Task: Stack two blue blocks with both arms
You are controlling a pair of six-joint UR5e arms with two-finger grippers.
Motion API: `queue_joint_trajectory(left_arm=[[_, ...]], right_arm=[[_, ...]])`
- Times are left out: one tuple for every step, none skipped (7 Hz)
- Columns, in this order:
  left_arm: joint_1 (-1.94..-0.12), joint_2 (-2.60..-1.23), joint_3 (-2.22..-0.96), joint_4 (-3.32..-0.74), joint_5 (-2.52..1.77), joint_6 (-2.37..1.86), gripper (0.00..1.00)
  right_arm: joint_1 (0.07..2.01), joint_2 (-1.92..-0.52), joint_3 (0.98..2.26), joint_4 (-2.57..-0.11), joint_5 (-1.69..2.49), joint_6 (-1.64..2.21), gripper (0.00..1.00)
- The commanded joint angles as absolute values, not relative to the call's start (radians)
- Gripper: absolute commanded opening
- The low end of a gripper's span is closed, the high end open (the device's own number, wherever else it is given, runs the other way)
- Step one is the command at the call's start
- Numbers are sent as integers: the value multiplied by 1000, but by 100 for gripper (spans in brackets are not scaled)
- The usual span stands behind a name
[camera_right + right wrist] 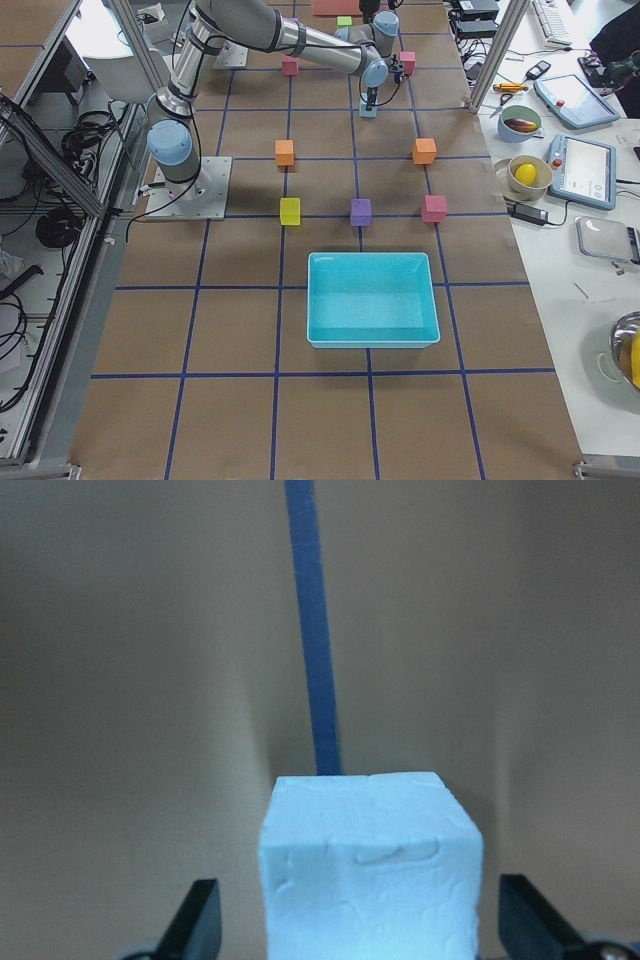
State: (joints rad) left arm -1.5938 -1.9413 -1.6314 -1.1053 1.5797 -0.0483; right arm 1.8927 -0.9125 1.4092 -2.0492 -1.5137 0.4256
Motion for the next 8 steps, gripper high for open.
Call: queue_joint_trajectory(left_arm=[[-1601, -1965, -1611, -1104, 1531, -86, 15], [-1626, -1976, -1594, -1106, 1529, -103, 15], [-1672, -1997, -1553, -1108, 1540, -144, 15], [-1715, -2031, -1498, -1130, 1542, -223, 16], [-1761, -2066, -1467, -1147, 1539, -303, 16], [-1813, -2106, -1432, -1135, 1539, -404, 16], [-1853, -2144, -1380, -1149, 1542, -420, 19], [-1899, -2161, -1364, -1149, 1590, -429, 17]], right_arm=[[1875, -926, 1382, -2030, -1519, 417, 100], [1835, -981, 1355, -1958, -1519, 387, 100], [1754, -1036, 1355, -1862, -1517, 264, 100], [1674, -1098, 1361, -1788, -1522, 185, 100], [1619, -1170, 1361, -1705, -1519, 157, 100], [1588, -1242, 1364, -1621, -1522, 114, 100], [1562, -1285, 1367, -1568, -1535, 92, 100], [1542, -1314, 1362, -1575, -1537, 89, 100]])
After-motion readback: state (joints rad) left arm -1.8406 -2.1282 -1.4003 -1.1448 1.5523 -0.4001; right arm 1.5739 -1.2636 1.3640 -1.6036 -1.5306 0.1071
